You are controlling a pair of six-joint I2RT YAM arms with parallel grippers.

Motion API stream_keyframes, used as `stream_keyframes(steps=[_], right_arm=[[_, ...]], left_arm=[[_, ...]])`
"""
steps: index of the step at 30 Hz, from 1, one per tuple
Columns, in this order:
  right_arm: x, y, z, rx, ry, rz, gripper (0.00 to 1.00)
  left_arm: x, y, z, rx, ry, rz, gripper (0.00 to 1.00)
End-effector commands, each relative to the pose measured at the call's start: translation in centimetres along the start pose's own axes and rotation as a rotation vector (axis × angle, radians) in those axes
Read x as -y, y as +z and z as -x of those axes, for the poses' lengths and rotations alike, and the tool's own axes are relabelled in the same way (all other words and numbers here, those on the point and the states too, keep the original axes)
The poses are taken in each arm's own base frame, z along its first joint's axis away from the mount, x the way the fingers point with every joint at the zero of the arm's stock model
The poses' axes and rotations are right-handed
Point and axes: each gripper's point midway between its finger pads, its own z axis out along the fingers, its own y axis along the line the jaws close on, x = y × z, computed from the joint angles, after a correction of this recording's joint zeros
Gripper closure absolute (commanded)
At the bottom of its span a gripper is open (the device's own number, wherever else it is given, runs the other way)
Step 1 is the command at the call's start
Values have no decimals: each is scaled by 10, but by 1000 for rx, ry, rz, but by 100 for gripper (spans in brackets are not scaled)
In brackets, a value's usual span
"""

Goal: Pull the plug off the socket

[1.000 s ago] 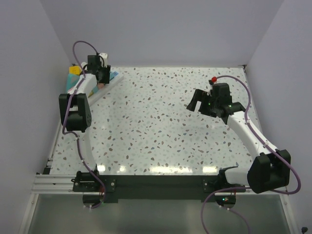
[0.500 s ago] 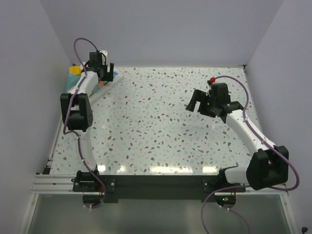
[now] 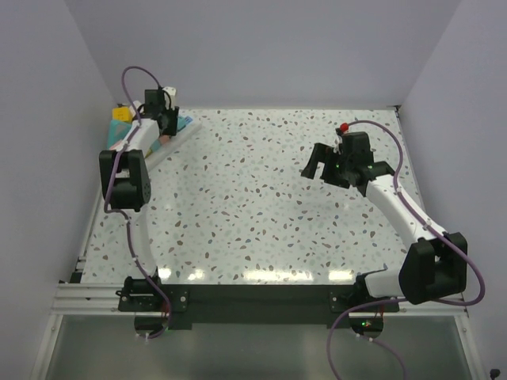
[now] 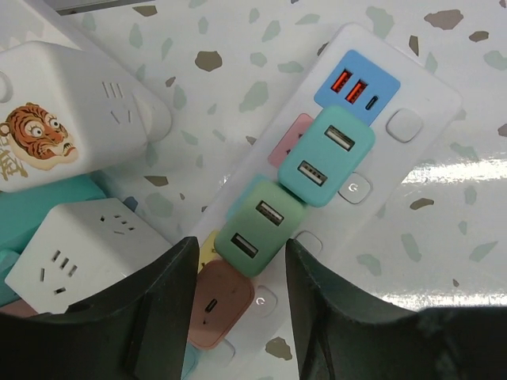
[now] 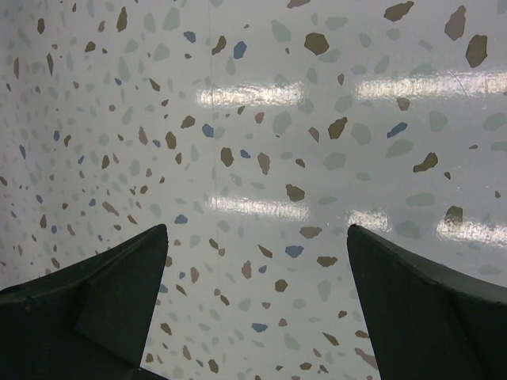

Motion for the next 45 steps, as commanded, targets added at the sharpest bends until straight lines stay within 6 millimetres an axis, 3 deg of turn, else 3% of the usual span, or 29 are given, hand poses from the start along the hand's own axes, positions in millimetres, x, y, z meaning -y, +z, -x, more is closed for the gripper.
stream_keyframes(steps=[1,6,7,12,14,16,18,20,21,24,29,31,34,36,37,38,39,40,41,42,45], right_arm=[[-11,-4,11,33,-14,32,2],[-10,-4,10,39,-2,33,2],[-9,-4,9,37,-2,30,2],[-7,-2,5,26,3,21,2],[-6,-2,1,16,9,18,2],[-6,0,-4,-1,17,21,2],[-6,1,-9,-23,15,17,2],[-8,3,-15,-39,12,14,2],[-9,3,-17,-43,10,17,2],[-12,6,-25,-68,3,3,2],[-22,6,-31,-81,-28,-54,1],[-24,4,-29,-72,-13,-84,1],[-31,7,-45,-115,1,-101,2],[-43,14,-58,-145,7,-63,13],[-50,17,-76,-203,17,-8,29],[-59,19,-84,-218,15,38,84],[-67,23,-86,-209,47,66,100],[-67,27,-99,-228,51,71,100],[-79,28,-109,-246,36,111,100],[-85,32,-112,-243,43,125,100],[-95,44,-127,-265,39,138,100]], left_arm=[[33,-15,-29,-90,-38,-136,50],[51,-36,-52,-120,-87,-216,52],[68,-47,-62,-137,-73,-256,52],[111,-78,-95,-219,-170,-340,59],[126,-97,-116,-254,-176,-338,60],[157,-123,-138,-289,-213,-366,60],[173,-147,-159,-316,-229,-346,59],[191,-164,-168,-323,-294,-367,56],[192,-170,-182,-346,-321,-343,55],[205,-197,-174,-288,-402,-333,53],[232,-242,-138,-137,-503,-385,42],[231,-252,-122,-88,-520,-402,33],[218,-258,-94,2,-496,-364,21],[208,-259,-78,49,-433,-327,17],[202,-255,-80,42,-400,-286,18],[191,-251,-78,47,-370,-252,20],[185,-247,-76,50,-352,-238,30],[183,-243,-74,60,-334,-268,38],[163,-232,-75,59,-326,-241,51],[156,-221,-86,27,-318,-239,76],[147,-195,-103,-40,-268,-281,100]])
